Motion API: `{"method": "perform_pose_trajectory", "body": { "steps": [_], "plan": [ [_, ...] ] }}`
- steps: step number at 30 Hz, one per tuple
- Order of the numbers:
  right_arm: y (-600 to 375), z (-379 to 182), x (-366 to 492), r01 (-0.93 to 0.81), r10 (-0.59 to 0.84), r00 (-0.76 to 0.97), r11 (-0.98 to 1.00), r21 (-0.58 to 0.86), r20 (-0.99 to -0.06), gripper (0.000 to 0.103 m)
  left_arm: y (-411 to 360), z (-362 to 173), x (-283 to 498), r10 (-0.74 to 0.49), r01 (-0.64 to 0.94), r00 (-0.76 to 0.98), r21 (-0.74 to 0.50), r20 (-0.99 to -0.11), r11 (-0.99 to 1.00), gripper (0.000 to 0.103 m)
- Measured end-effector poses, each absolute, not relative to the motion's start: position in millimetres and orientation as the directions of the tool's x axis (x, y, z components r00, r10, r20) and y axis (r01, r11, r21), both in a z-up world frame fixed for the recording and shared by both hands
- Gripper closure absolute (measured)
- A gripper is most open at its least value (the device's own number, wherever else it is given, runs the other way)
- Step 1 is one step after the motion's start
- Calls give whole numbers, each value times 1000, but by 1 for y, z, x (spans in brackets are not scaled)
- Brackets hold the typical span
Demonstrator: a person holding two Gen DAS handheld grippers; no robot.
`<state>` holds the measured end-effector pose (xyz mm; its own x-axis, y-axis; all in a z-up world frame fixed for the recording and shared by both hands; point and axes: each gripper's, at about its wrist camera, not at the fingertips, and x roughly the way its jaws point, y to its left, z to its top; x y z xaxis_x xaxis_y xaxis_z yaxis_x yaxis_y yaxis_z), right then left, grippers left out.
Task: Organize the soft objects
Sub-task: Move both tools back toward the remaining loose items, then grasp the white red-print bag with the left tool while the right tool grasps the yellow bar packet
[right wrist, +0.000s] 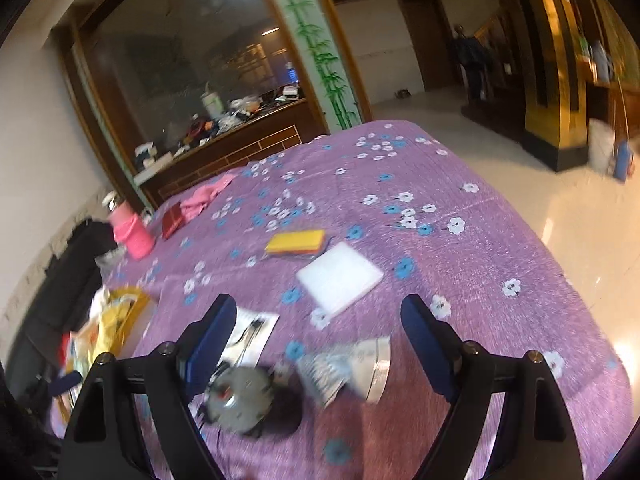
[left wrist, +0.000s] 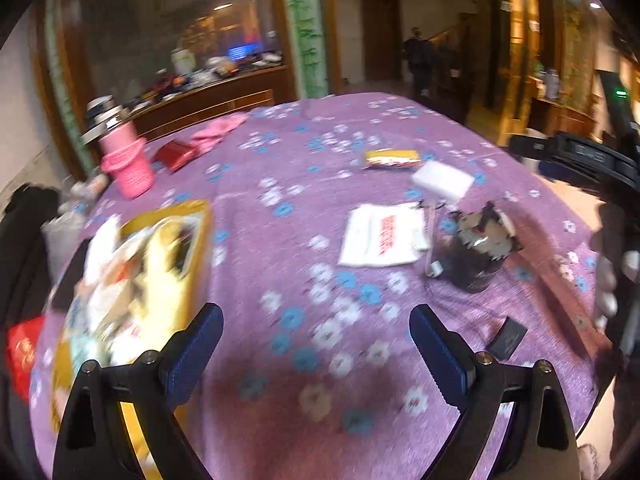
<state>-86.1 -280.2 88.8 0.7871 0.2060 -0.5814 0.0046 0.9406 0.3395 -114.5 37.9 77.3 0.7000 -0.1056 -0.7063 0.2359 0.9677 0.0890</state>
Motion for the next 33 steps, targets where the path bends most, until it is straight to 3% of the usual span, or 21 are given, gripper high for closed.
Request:
{"method": "perform_pose_trajectory", "body": {
  "steps": [7,19,22,23,24,27,33],
  "plan": [
    [-309,68,-56,72,234,741,904,421,-629,19,17,73,-66,-173,369,673,124,-720,921,7],
    [-328,40,-36,115,268,710,868,483,-651,20,-14,25,32,-300,339,516,-131,-802,932,7],
    [-329,40,-38,117,264,716,867,485,-646,20,-27,15,35,-331,379,489,-145,-807,914,18],
    [-328,39,-38,116,265,714,868,483,-648,20,-27,13,36,-361,385,469,-181,-806,905,40],
    [-327,38,-37,117,264,711,870,479,-652,20,-26,13,35,-362,391,477,-175,-801,904,53],
    [-324,36,-35,118,260,699,877,466,-666,20,-24,17,30,-401,434,452,-197,-796,879,60],
    [-322,35,-35,128,228,700,893,433,-677,20,-3,20,8,-351,409,490,-145,-798,901,61]
  ]
}}
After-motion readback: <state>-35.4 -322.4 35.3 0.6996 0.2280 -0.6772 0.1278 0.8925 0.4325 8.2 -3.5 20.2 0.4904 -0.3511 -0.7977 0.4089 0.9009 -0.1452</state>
